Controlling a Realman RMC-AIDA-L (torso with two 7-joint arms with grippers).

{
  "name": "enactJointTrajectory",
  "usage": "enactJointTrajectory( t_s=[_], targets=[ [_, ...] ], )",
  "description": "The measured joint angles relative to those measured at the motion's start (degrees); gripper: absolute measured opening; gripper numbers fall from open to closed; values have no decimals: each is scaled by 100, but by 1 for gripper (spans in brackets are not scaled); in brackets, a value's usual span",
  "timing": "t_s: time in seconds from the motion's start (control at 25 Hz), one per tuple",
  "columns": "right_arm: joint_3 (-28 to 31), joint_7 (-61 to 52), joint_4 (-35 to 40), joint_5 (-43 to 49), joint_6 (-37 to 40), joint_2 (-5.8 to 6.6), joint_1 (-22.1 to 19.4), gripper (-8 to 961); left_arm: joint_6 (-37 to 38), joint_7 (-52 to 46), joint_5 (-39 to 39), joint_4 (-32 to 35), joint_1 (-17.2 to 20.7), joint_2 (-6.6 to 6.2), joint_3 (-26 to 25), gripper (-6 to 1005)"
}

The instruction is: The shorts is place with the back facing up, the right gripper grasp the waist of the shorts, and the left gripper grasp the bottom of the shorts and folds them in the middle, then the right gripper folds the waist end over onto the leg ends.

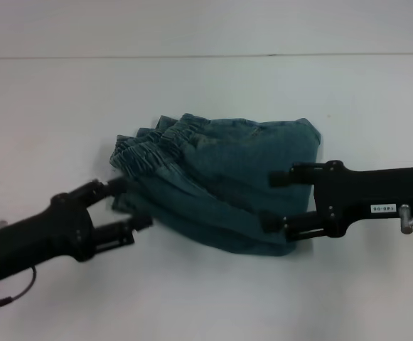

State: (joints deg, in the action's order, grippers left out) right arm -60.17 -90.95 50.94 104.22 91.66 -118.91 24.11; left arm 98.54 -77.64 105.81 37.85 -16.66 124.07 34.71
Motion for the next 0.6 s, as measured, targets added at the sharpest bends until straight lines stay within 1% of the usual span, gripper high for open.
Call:
enactJointTrajectory(
  t_s=[0.24, 0.44, 0.6],
  targets=[
    [-8, 4, -8, 11, 220, 7, 109, 915, 477, 646, 235, -124, -65, -1, 36, 919],
    [9, -45, 21, 11, 310, 8, 189, 915, 584, 683, 380, -125, -176, -23, 110, 919],
    [14, -48, 23, 41, 306, 8, 200, 915, 594, 671, 395, -114, -196, -31, 114, 920]
  ],
)
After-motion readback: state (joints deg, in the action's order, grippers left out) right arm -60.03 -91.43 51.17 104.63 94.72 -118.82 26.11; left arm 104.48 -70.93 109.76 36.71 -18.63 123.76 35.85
